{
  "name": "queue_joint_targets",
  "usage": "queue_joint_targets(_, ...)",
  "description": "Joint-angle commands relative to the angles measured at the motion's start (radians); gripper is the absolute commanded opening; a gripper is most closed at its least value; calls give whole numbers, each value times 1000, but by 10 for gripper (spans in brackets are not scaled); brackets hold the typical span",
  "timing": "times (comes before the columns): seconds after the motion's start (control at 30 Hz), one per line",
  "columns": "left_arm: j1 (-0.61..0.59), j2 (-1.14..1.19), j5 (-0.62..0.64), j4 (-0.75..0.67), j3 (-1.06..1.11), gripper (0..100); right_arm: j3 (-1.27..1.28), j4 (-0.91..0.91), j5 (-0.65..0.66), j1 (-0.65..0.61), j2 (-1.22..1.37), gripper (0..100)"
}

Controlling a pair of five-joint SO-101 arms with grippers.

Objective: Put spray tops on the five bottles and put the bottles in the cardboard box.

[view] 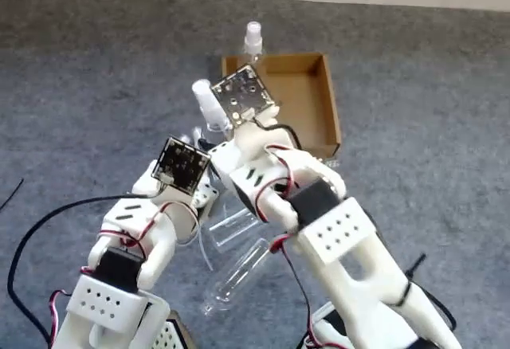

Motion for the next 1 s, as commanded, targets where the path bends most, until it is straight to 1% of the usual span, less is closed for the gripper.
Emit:
queue_joint_targets(0.0,-28,42,-8,-48,-13,252,-50,16,-5,-16,-79,4)
queue_joint_targets(0.1,-28,44,-8,-43,-21,252,-53,38,-3,44,-79,4)
queue_joint_targets(0.2,-31,44,-8,-41,-19,252,-59,36,35,177,-76,4)
queue_joint_targets(0.3,-35,44,-8,-41,-16,252,-97,-35,84,317,-39,4)
queue_joint_targets(0.4,-38,44,-8,-41,-15,252,-154,-104,95,412,91,4)
queue_joint_targets(0.53,-71,44,-8,-46,-2,252,-234,-214,92,449,303,4)
queue_joint_targets(0.63,-93,45,-8,-46,-1,252,-294,-302,94,452,453,4)
queue_joint_targets(0.87,-90,51,-8,-46,1,252,-407,-469,92,506,720,4)
queue_joint_targets(0.97,-90,51,-8,-46,1,252,-456,-509,91,516,812,4)
